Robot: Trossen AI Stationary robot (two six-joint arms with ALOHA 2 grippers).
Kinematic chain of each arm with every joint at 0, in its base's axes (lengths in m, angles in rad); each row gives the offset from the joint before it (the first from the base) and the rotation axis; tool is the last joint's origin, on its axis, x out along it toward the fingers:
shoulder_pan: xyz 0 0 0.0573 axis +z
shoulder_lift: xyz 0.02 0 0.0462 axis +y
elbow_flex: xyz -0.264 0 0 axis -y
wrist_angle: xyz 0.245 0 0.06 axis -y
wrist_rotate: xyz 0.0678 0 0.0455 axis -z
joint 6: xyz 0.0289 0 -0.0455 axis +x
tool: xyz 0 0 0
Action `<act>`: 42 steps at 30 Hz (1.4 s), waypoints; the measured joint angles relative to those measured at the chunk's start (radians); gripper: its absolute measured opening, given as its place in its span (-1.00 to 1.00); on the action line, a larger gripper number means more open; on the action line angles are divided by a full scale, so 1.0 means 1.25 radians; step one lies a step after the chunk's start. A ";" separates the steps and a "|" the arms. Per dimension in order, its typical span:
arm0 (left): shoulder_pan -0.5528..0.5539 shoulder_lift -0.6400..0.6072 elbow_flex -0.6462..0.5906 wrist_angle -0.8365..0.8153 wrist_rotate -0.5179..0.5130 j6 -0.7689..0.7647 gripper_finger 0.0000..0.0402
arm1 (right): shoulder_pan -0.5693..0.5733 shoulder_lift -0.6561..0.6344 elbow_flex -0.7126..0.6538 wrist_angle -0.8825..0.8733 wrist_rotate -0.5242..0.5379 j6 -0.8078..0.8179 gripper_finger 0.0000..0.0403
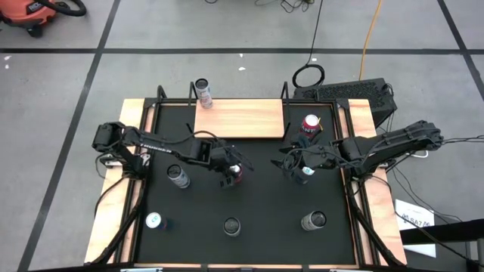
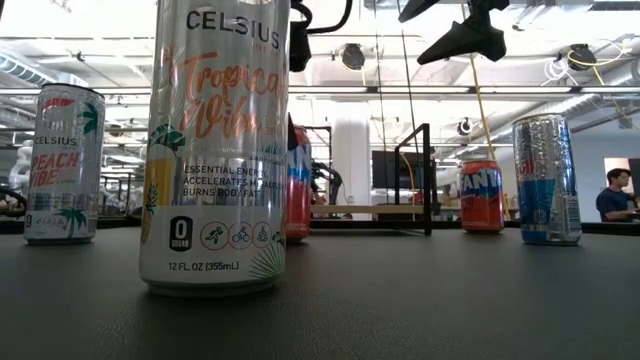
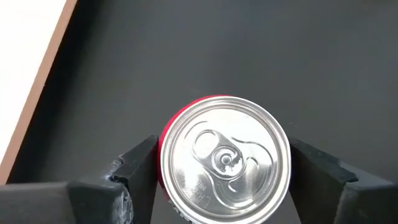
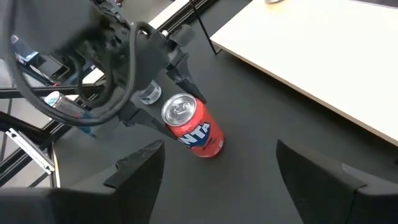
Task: Place canned beverage on shelf
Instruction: Put the left Red soda can on the shelf
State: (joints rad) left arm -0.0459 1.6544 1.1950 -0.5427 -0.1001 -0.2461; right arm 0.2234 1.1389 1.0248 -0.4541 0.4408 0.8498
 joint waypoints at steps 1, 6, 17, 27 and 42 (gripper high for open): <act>0.002 -0.001 0.020 -0.021 0.002 0.013 0.33 | 0.003 0.000 0.000 0.000 0.000 0.001 0.48; 0.040 -0.006 0.154 -0.141 0.009 0.107 0.35 | 0.014 -0.005 0.001 0.001 0.000 0.002 0.48; 0.319 -0.007 0.299 -0.220 0.048 0.364 0.36 | 0.014 -0.005 0.001 0.000 0.037 0.001 0.48; 0.548 0.057 0.300 -0.180 0.144 0.498 0.36 | 0.008 -0.005 0.001 -0.001 0.112 0.086 0.48; 0.592 0.149 0.301 -0.138 0.186 0.624 0.37 | -0.043 -0.005 0.001 0.000 0.129 0.117 0.48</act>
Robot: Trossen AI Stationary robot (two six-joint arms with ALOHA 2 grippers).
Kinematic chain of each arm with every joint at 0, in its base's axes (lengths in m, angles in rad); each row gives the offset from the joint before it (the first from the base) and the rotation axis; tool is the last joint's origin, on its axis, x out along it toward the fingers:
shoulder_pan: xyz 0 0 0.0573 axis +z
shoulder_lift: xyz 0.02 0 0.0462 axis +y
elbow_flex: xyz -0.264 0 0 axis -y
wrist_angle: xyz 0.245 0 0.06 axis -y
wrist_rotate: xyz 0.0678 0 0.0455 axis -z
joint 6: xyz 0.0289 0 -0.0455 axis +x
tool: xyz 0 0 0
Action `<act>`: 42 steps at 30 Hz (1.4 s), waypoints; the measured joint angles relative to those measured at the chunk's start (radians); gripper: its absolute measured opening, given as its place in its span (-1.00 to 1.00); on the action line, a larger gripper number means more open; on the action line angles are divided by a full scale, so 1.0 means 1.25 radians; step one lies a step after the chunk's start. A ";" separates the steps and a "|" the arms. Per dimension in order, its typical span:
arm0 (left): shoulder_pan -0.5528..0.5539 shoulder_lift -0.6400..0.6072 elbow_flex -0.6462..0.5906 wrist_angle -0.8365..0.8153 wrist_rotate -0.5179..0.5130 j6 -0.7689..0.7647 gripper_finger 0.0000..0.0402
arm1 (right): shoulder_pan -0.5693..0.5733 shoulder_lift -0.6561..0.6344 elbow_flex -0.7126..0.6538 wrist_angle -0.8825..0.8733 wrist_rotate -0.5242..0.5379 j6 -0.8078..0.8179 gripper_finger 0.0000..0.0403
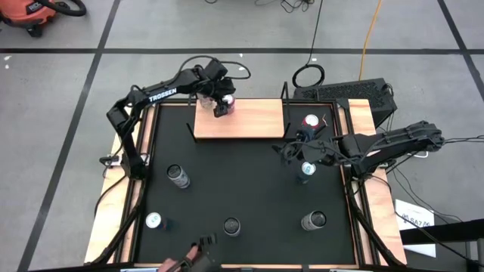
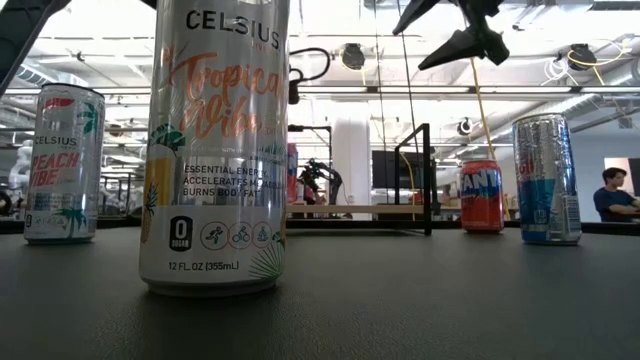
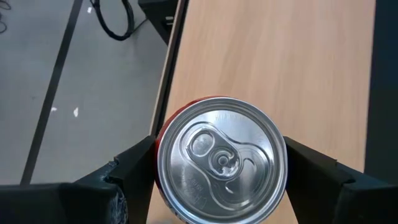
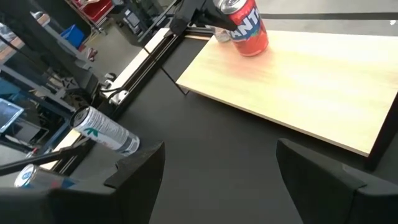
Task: Place canned beverage on shelf
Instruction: Put the left Red soda can on the shelf
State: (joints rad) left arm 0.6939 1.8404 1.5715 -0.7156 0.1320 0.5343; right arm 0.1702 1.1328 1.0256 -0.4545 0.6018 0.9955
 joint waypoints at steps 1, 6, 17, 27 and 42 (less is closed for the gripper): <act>0.003 0.000 0.000 0.001 0.000 0.001 0.37 | -0.001 0.000 0.000 0.001 0.000 0.000 0.48; 0.020 0.002 0.000 0.010 -0.001 0.001 0.37 | -0.012 0.000 0.000 0.001 0.000 0.000 0.48; 0.031 0.000 0.000 -0.007 0.026 -0.024 0.39 | -0.020 0.000 0.000 0.001 0.000 0.000 0.48; 0.031 0.000 -0.001 -0.004 0.031 -0.046 0.67 | -0.021 0.000 0.000 0.001 0.000 -0.001 0.48; 0.031 -0.032 0.065 -0.021 -0.027 -0.152 0.80 | -0.021 0.000 0.000 0.014 0.000 -0.003 0.48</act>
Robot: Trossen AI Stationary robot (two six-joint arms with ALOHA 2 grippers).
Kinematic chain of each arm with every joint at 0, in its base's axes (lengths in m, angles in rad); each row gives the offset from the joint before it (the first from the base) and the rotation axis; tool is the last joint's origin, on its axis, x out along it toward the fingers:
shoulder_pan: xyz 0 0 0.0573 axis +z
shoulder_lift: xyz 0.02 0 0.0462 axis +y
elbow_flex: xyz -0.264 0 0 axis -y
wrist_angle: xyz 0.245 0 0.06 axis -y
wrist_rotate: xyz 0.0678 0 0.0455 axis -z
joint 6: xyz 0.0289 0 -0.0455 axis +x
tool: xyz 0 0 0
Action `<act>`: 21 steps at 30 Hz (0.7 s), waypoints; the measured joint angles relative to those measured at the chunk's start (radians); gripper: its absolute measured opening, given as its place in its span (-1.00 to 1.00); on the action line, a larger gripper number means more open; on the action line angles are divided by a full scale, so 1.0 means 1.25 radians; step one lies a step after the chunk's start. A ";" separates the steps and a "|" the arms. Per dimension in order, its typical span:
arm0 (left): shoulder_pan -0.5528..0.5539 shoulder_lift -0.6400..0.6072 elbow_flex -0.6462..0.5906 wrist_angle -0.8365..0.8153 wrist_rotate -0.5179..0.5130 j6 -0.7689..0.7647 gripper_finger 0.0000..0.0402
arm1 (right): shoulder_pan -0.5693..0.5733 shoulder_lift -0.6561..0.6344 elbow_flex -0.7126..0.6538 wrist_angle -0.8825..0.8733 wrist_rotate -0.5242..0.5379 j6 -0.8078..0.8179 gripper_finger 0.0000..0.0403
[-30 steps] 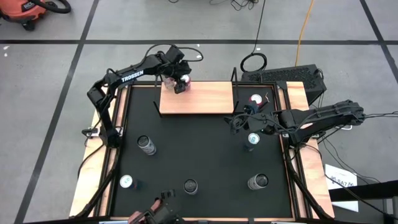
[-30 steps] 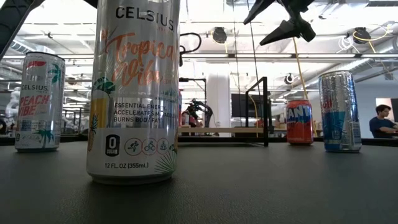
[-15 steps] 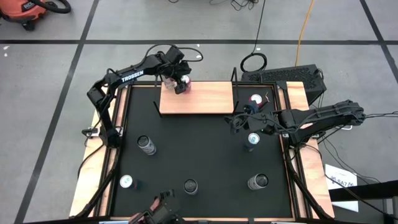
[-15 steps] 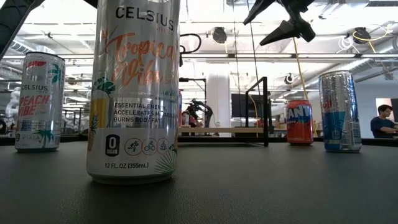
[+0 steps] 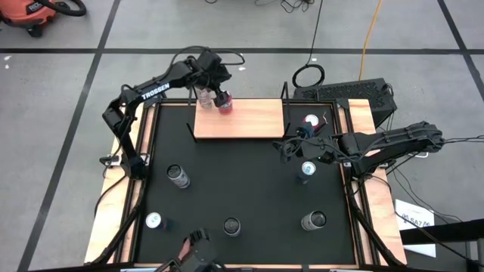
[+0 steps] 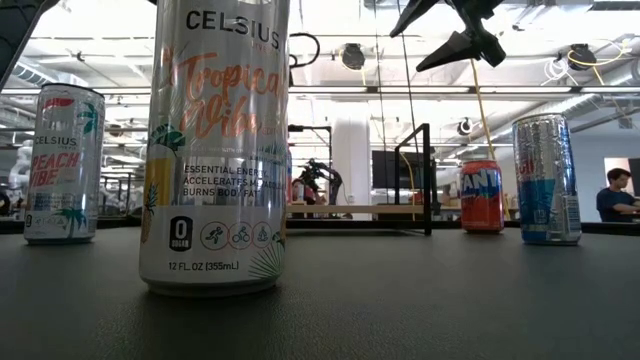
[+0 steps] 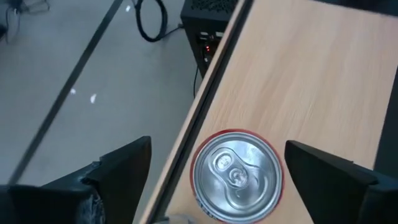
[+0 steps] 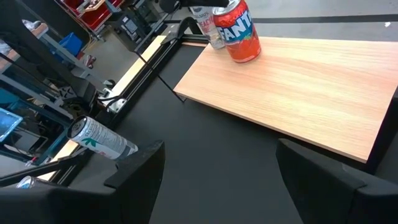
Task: Place canned beverage on shelf
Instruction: Put the left Red soda can on the shelf
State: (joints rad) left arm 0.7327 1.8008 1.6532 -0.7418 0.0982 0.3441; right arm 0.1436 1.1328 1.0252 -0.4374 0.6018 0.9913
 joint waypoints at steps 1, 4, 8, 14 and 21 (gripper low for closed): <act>-0.002 0.000 0.002 0.000 -0.002 -0.018 0.80 | 0.000 0.000 0.000 0.000 0.000 0.000 0.48; -0.014 0.000 0.002 -0.008 -0.013 -0.060 0.80 | 0.000 0.000 0.000 0.000 0.000 0.001 0.48; -0.038 0.001 0.002 -0.012 -0.064 -0.080 0.80 | 0.000 0.000 -0.001 0.000 0.000 0.006 0.48; -0.049 0.009 0.002 -0.014 -0.089 -0.083 0.80 | -0.001 0.000 -0.001 0.000 0.000 0.008 0.48; -0.049 0.036 0.002 -0.052 -0.113 -0.082 0.80 | -0.001 0.000 -0.001 0.000 0.000 0.015 0.48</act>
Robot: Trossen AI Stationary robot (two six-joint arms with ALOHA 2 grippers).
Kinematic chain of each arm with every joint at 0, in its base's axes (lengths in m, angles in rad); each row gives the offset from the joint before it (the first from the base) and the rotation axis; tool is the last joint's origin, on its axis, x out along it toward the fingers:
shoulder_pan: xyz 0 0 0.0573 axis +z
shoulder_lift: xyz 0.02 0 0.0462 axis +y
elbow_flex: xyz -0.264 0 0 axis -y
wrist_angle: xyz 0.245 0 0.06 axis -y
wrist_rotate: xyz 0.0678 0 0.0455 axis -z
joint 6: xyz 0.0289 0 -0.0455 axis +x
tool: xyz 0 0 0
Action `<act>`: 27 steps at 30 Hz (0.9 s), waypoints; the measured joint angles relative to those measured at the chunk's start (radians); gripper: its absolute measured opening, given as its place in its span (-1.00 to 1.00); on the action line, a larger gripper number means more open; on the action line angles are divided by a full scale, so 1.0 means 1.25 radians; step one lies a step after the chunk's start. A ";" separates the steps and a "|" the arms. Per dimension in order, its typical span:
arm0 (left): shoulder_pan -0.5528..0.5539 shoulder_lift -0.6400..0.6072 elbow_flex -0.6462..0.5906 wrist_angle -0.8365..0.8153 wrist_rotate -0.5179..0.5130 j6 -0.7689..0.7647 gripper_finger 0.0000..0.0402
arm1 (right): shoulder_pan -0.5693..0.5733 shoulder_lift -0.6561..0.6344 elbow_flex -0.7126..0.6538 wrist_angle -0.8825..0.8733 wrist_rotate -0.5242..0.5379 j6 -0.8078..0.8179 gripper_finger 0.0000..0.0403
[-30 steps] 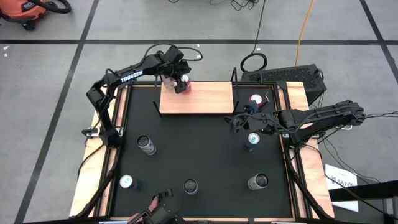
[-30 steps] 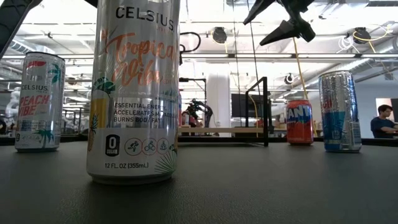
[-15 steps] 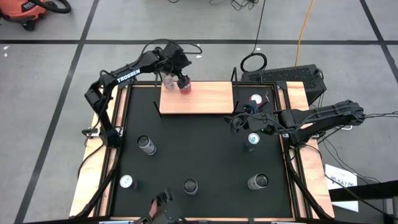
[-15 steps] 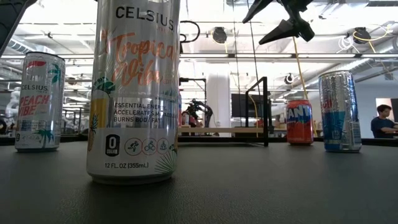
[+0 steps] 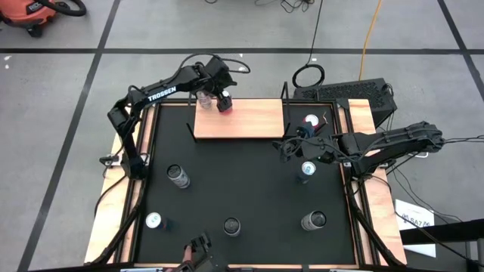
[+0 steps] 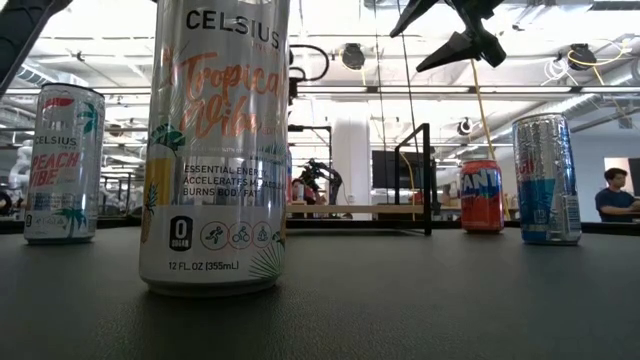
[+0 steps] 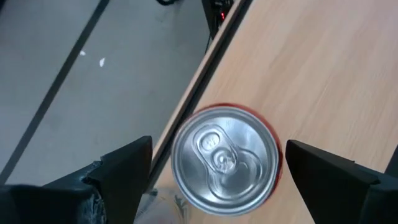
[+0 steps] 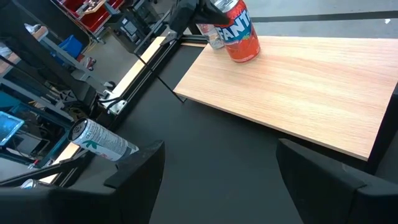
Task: Place canned beverage on shelf
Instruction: Put the left Red soda can on the shelf
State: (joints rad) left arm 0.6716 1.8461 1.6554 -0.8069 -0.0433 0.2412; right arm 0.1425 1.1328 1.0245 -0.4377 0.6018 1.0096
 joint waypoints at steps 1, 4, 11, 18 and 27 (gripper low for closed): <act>0.000 0.003 0.000 0.000 0.000 0.000 0.80 | 0.000 0.000 0.000 0.000 0.000 0.000 0.48; 0.000 0.008 0.000 0.002 0.000 0.002 0.79 | 0.000 0.000 0.000 0.000 0.000 0.000 0.48; 0.000 0.008 0.000 0.003 0.004 0.055 0.56 | 0.000 0.000 0.000 0.003 0.000 0.001 0.48; 0.002 0.008 0.000 0.007 0.023 0.158 0.34 | 0.000 0.000 0.000 0.003 0.003 0.009 0.48; 0.027 0.007 0.000 0.030 0.035 0.216 0.31 | 0.000 0.000 0.000 0.003 0.003 0.021 0.48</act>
State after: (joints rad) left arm 0.7052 1.8553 1.6554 -0.7693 0.0005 0.5110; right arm 0.1425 1.1328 1.0245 -0.4344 0.6060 1.0355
